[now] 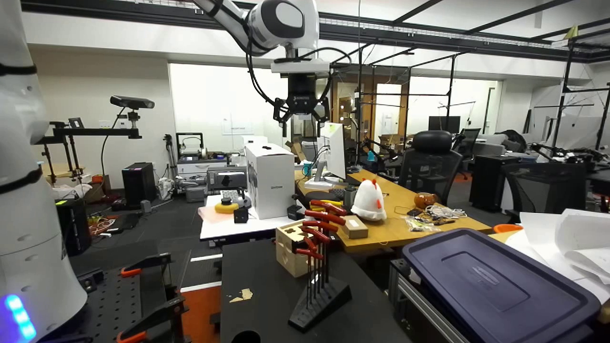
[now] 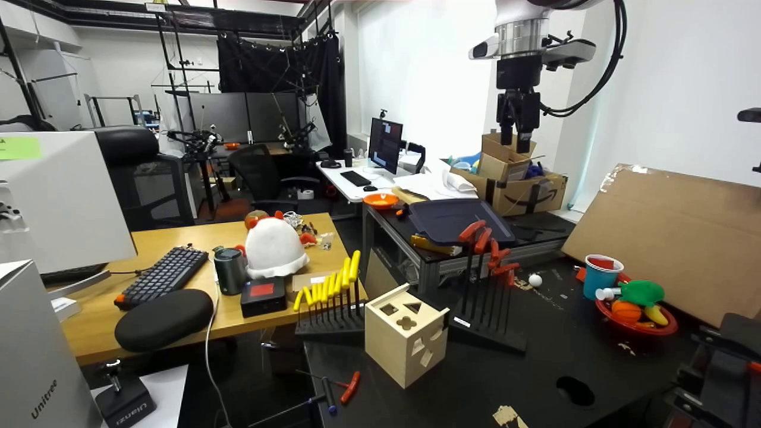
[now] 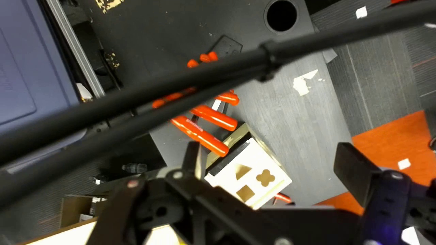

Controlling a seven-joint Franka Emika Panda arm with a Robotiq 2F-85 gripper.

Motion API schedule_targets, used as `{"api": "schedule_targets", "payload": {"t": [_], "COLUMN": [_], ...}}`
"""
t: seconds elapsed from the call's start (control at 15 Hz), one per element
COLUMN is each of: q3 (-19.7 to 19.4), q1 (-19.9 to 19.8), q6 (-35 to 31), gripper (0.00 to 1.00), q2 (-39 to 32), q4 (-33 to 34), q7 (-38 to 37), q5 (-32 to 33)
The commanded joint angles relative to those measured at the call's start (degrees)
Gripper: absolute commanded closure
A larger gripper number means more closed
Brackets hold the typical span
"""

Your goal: Pick the tool with the red handle and put on the black object

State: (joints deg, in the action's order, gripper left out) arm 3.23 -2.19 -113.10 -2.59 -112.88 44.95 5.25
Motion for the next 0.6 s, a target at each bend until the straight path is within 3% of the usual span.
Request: {"api": "schedule_targets", "payload": {"t": [0.0,0.53], "q3": [-0.9,-0.4], "q1": [1.1,3.5], "q6": [-3.9,-13.6], "gripper": [0.0,0.0], "q2": [0.6,2.1], "q4": [-0.1,-4.4], "q7": [-10.8,-38.5], "q5": [-0.1,4.3]}}
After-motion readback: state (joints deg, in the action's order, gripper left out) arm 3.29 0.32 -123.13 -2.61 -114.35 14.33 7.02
